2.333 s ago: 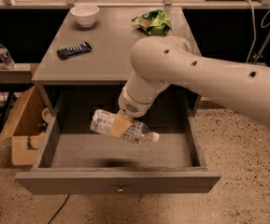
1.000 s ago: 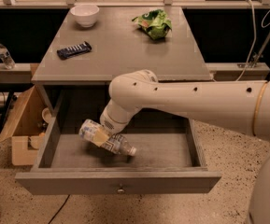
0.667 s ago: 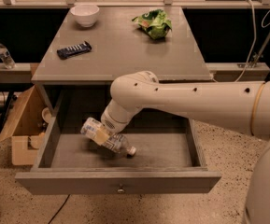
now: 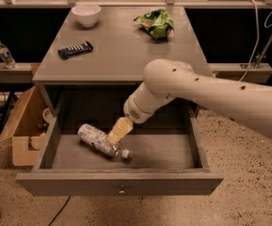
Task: Place blue plastic bottle into top drawer
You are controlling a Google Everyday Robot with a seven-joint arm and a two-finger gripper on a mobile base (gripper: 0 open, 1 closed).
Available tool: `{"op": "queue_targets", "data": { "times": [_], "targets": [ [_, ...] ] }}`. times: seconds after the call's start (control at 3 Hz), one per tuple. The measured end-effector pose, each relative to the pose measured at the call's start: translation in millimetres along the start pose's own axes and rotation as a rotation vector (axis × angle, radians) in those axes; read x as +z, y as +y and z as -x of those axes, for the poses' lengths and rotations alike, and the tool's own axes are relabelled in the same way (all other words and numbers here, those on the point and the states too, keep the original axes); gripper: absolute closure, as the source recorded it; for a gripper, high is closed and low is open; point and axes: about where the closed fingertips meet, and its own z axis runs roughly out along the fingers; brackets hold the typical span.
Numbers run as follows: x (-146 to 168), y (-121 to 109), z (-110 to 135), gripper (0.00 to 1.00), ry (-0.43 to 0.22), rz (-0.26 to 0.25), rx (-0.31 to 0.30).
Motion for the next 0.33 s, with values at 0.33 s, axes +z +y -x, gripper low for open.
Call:
{"op": "queue_targets", "data": {
  "times": [0.33],
  "targets": [
    [-48.1, -9.5, -17.1, 0.0, -0.014, 0.0, -0.031]
  ]
}}
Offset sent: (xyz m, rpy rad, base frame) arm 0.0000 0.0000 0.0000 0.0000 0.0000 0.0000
